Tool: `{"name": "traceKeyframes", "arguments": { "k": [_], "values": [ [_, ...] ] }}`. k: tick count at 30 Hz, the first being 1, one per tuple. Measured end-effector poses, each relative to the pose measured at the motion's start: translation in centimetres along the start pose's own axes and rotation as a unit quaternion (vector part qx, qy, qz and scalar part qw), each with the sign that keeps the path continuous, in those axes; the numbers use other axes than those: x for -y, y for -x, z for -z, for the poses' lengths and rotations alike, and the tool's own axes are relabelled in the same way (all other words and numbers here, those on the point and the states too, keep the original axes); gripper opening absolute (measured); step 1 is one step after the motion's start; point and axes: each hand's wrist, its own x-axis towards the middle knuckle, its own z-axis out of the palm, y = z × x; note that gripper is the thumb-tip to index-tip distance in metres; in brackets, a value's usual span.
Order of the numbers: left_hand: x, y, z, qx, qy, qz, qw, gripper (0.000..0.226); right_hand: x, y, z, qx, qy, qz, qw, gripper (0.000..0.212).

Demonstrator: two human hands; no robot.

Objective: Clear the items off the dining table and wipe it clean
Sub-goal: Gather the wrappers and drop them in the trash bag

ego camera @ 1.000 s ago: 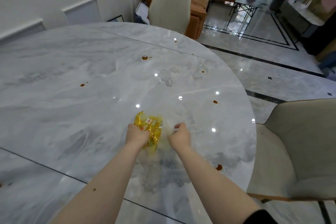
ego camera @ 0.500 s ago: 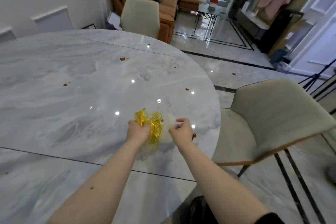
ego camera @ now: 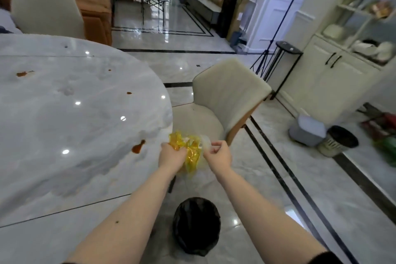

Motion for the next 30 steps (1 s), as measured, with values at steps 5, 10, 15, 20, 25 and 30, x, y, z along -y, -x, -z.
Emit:
{"name": "traceKeyframes", "arguments": {
  "k": [5, 10, 15, 20, 25, 30],
  "values": [
    [2.8, 1.3, -8.4, 0.064, -0.03, 0.027, 0.997, 0.052, -6.8, -1.8, 5.0, -0.015, 0.004, -0.052, 0.999, 0.026],
    [7.0, 1.3, -14.4, 0.046, -0.044, 0.103, 0.993, 0.055, -13.9, -4.4, 7.4, 0.039, 0.033, -0.091, 0.995, 0.028],
    [13.5, 0.5, -18.4, 0.026, -0.054, 0.158, 0.986, 0.028, -21.3, -5.1, 6.5, 0.087, 0.066, -0.118, 0.987, 0.024],
    [21.1, -1.1, -21.2, 0.033, -0.096, 0.217, 0.971, 0.057, -28.7, -5.1, 4.1, 0.109, 0.071, -0.15, 0.98, 0.023],
    [28.3, -3.4, -24.1, 0.045, -0.099, 0.252, 0.962, 0.066, -36.9, -5.6, 0.2, 0.116, 0.06, -0.194, 0.972, 0.034],
    [34.3, -6.5, -26.9, 0.043, -0.107, 0.28, 0.953, 0.073, -44.4, -7.2, -4.6, 0.116, 0.08, -0.205, 0.969, 0.032]
  ]
}}
